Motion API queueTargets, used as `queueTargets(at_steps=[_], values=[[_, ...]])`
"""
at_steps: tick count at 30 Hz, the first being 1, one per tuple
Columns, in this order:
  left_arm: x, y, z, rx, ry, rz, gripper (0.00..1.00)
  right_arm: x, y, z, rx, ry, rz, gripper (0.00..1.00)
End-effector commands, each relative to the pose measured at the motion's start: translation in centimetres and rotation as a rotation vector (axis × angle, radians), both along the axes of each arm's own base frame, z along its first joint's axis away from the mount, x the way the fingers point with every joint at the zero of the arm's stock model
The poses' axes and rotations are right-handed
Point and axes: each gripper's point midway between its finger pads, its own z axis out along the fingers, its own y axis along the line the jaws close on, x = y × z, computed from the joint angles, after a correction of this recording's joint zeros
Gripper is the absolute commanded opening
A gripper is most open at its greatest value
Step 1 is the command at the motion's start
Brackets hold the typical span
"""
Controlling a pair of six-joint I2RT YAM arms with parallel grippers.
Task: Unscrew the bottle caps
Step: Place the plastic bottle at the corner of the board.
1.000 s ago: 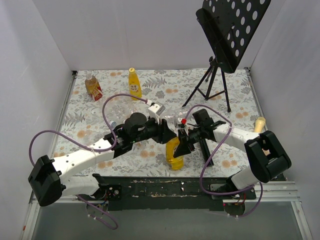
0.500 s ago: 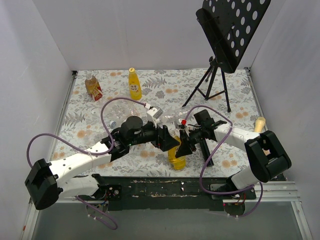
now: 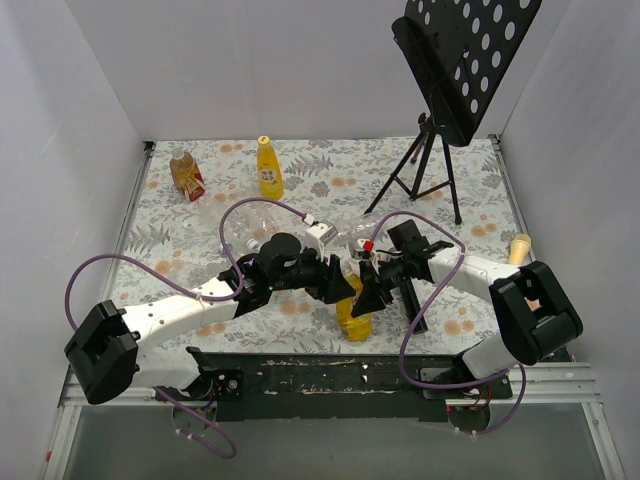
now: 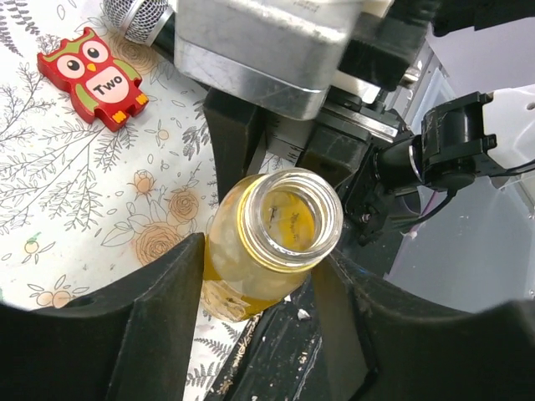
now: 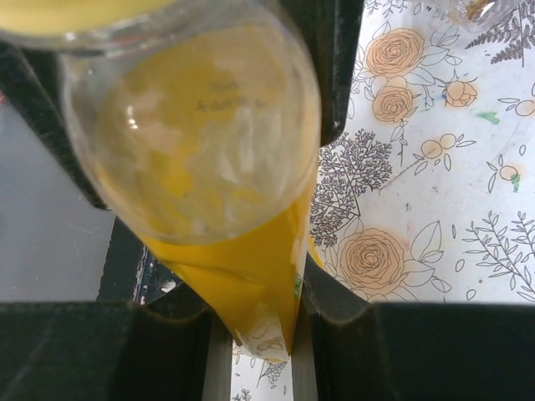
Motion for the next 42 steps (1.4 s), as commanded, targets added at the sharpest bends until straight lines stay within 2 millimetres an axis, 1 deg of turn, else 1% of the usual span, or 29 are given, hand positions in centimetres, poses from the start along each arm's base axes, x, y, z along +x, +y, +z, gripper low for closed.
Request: queueTargets(at_steps=[1,4,6,8,10,14,15,16,18,19,21,24,25,26,27,28,31,34,39,42], values=[[-0.3,-0.9,2.0,-0.047,-0.04,-0.048,0.45,-0.2,0.8,2.9,0.107,-0.021,0.053,0.21],[-0.3,-1.0,1.9,-0.053,-0.033,-0.05,0.45,-0.3,0.7,3.0,0.111,-0.018,0.057,0.22],[-0.2,-1.1,1.6,-0.049,-0.029,-0.046,0.51,-0.4,0.7,3.0,0.113,-0.018,0.061,0.22],[-0.2,-1.2,1.6,-0.054,-0.026,-0.047,0.54,-0.4,0.7,3.1,0.113,-0.016,0.06,0.23],[-0.2,-1.3,1.5,-0.058,-0.022,-0.048,0.56,-0.5,0.7,3.1,0.115,-0.014,0.062,0.23],[0.0,-1.6,1.5,-0.064,-0.026,-0.046,0.54,-0.5,0.7,3.1,0.116,-0.013,0.066,0.24],[0.1,-1.6,1.4,-0.06,-0.026,-0.042,0.5,-0.5,0.7,3.1,0.117,-0.015,0.066,0.24],[0.2,-1.5,1.5,-0.062,-0.034,-0.041,0.4,-0.5,0.7,3.2,0.117,-0.015,0.066,0.24],[0.1,-1.4,1.7,-0.06,-0.044,-0.041,0.25,-0.5,0.7,3.2,0.118,-0.015,0.068,0.27],[0.2,-1.2,1.8,-0.056,-0.05,-0.037,0.2,-0.5,0.7,3.2,0.116,-0.012,0.07,0.31],[0.1,-0.7,1.7,-0.042,-0.061,-0.029,0.15,-0.6,0.7,3.2,0.116,-0.013,0.074,0.43],[-0.1,0.4,2.0,-0.021,-0.086,-0.016,0.11,-0.5,0.6,3.4,0.114,-0.024,0.075,0.61],[-0.1,0.8,1.8,-0.004,-0.095,-0.01,0.1,-0.5,0.5,3.4,0.108,-0.026,0.076,0.66],[0.0,1.2,2.2,-0.004,-0.113,0.002,0.09,-0.5,0.5,3.6,0.111,-0.037,0.081,0.69],[-0.2,1.9,1.5,0.036,-0.104,0.007,0.09,-0.5,0.4,3.7,0.11,-0.043,0.085,0.73],[-0.2,2.3,1.7,0.048,-0.115,0.015,0.09,-0.8,0.3,3.8,0.11,-0.049,0.098,0.75],[0.0,3.6,2.1,0.092,-0.147,0.044,0.09,-0.5,-0.2,4.2,0.117,-0.111,0.122,0.78],[0.7,4.9,3.6,0.123,-0.191,0.092,0.08,0.5,-1.0,4.7,0.106,-0.17,0.102,0.79],[2.5,6.7,7.7,0.116,-0.259,0.19,0.06,2.5,-2.6,5.7,0.115,-0.225,0.004,0.78],[3.8,7.8,9.6,0.12,-0.276,0.254,0.05,2.9,-2.9,6.0,0.119,-0.252,-0.021,0.78]])
